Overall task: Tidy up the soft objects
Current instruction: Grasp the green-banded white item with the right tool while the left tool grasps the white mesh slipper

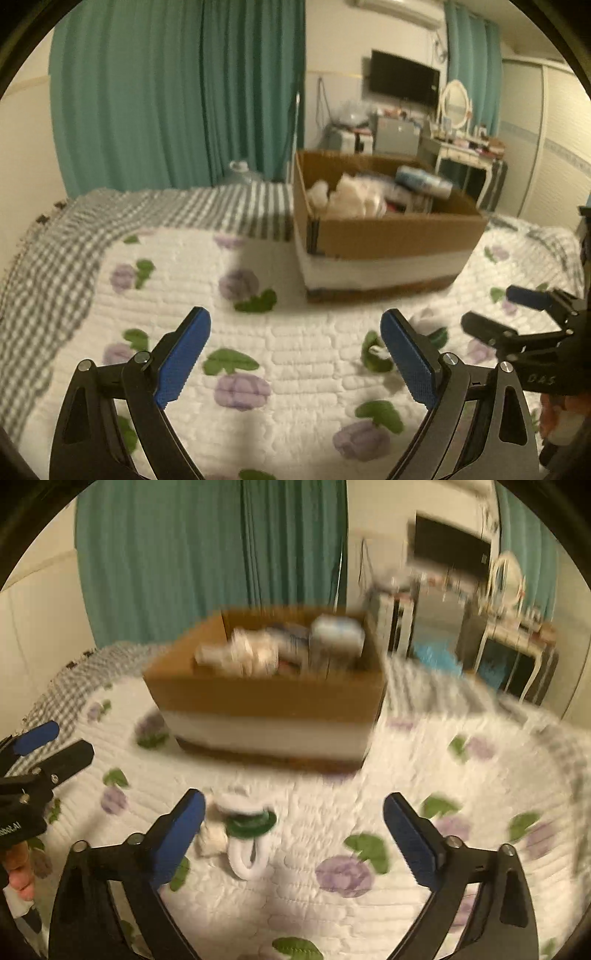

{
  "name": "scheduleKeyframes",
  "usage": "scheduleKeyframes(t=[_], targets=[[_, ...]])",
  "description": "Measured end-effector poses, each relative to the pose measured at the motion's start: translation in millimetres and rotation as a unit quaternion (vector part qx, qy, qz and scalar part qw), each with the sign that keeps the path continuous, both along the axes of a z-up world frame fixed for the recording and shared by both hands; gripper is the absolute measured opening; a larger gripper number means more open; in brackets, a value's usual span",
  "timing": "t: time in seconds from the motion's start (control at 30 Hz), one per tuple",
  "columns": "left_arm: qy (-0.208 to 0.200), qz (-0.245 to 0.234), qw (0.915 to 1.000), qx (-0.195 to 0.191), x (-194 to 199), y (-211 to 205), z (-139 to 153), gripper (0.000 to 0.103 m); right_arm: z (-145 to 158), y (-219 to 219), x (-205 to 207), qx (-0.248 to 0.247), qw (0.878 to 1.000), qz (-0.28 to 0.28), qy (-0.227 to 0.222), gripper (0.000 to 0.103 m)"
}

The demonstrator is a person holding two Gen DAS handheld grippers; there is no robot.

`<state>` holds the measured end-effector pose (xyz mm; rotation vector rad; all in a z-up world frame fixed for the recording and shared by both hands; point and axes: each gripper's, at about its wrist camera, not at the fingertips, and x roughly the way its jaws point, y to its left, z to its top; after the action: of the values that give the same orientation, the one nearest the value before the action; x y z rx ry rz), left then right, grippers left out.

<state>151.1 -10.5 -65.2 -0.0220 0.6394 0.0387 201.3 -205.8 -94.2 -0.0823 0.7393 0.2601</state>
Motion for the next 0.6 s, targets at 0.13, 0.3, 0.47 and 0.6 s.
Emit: scheduleKeyframes(t=[0.13,0.3,0.47,0.6], targets=[[0.015,0.008,0.9997,0.018,11.5,-2.3,-23.7,0.095,-25.7,11.8,19.8,-0.016,0.999,0.019,0.045,0.085],[0.035,0.014,0.9992,0.012,13.7,1.7,-39.3,0.095,-44.8,25.4,36.8,-0.008,0.996,0.037,0.084,0.05],[0.045,-0.007,0.999,0.007,5.4,-6.3,-36.0,0.095,-40.0,21.7,31.4,0.024,0.995,0.041,0.09,0.034],[0.049,-0.042,0.9979,0.0,-2.3,-28.7,-28.3,0.095,-15.0,6.2,11.1,0.03,0.998,0.03,0.055,0.034]])
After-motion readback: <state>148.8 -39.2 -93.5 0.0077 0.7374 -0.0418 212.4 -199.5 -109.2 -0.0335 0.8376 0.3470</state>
